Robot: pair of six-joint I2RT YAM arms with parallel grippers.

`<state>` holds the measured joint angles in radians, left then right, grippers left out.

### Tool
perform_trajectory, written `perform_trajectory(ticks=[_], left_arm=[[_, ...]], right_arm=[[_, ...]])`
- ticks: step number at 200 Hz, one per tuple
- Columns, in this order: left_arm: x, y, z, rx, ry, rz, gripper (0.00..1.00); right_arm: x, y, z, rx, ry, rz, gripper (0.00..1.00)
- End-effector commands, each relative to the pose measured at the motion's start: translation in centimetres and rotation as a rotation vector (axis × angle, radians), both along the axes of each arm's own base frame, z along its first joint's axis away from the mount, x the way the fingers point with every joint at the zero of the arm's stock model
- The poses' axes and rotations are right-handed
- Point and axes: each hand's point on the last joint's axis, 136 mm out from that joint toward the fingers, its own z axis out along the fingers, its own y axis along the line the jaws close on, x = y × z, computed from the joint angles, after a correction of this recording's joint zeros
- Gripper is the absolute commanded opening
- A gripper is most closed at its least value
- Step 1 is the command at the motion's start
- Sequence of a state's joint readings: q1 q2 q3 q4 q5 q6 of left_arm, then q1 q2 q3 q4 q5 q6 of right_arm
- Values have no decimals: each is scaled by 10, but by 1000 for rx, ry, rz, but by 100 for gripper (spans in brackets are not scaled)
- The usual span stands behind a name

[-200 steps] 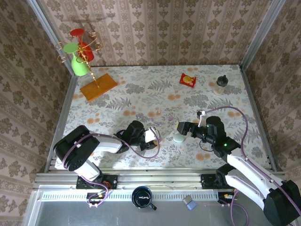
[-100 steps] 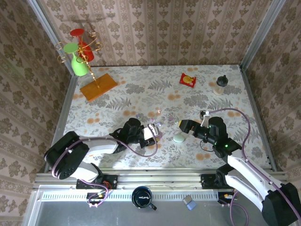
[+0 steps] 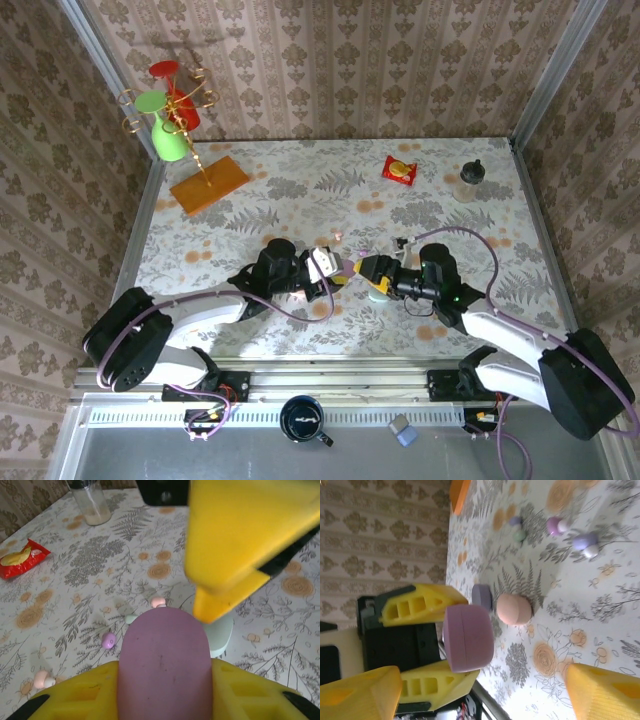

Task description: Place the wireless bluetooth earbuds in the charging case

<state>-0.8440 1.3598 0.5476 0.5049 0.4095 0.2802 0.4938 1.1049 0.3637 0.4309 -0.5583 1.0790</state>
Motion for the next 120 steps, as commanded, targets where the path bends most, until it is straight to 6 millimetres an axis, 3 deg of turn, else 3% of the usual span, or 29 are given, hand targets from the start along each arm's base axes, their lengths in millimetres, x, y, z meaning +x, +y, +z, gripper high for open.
perform_trajectory(ticks=[1,92,120], left_arm=[[-2,-10,31,-106,-4,-23,38],[-10,-17,36,-126,12,-50,38],[-12,-17,34,-124,15,-55,38]], right_arm=[[6,15,31,84,-55,41,70],[11,22,30,98,-40,54,51],[13,19,24,82,-36,32,38]])
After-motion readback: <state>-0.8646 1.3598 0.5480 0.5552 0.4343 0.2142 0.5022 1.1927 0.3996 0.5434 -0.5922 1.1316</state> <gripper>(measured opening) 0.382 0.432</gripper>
